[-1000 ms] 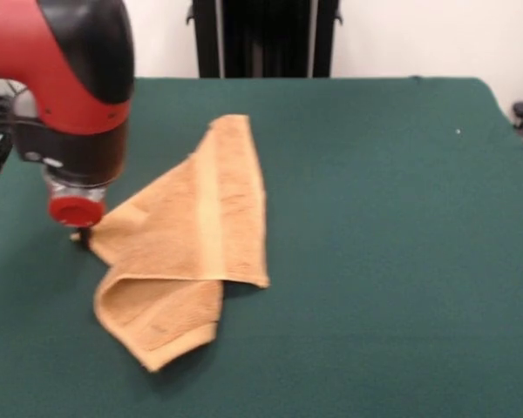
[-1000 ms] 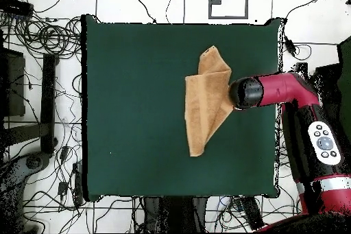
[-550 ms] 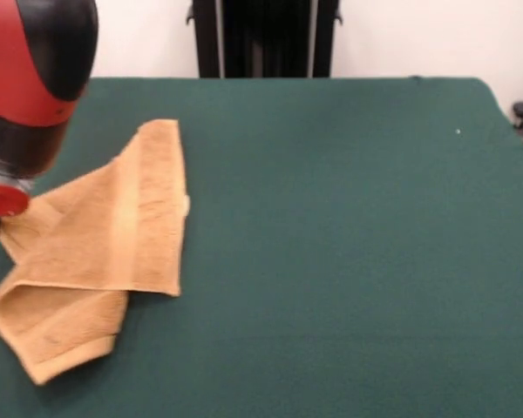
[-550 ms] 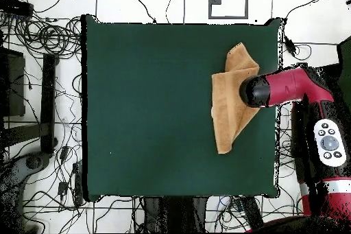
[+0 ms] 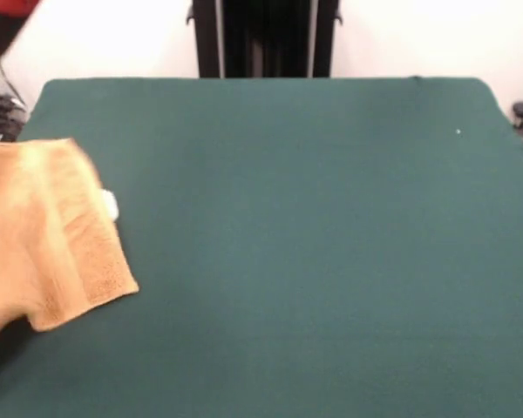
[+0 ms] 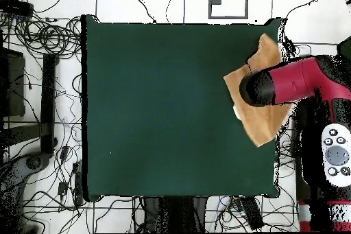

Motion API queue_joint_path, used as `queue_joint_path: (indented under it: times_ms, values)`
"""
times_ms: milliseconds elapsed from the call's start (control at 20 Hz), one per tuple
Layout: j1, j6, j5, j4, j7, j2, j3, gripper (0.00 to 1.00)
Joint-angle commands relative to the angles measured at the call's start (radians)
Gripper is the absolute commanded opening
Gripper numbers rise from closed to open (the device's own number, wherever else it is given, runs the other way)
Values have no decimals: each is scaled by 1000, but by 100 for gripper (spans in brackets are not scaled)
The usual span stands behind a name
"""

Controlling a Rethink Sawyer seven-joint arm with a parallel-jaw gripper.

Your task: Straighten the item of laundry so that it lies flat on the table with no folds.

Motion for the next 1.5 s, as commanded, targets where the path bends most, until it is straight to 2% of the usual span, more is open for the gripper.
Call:
queue_joint_path:
  times_ms: [50,300,650,1100,1300,1500]
  values:
    - [141,108,15,129,-35,-162,-85,0]
    - [174,104,54,125,-29,-155,-117,0]
    - [151,16,121,120,22,-74,-111,0]
    - [116,-37,138,95,13,-5,-103,0]
    - [87,-58,158,76,-15,37,-85,0]
    - [44,-62,169,26,-100,75,-59,0]
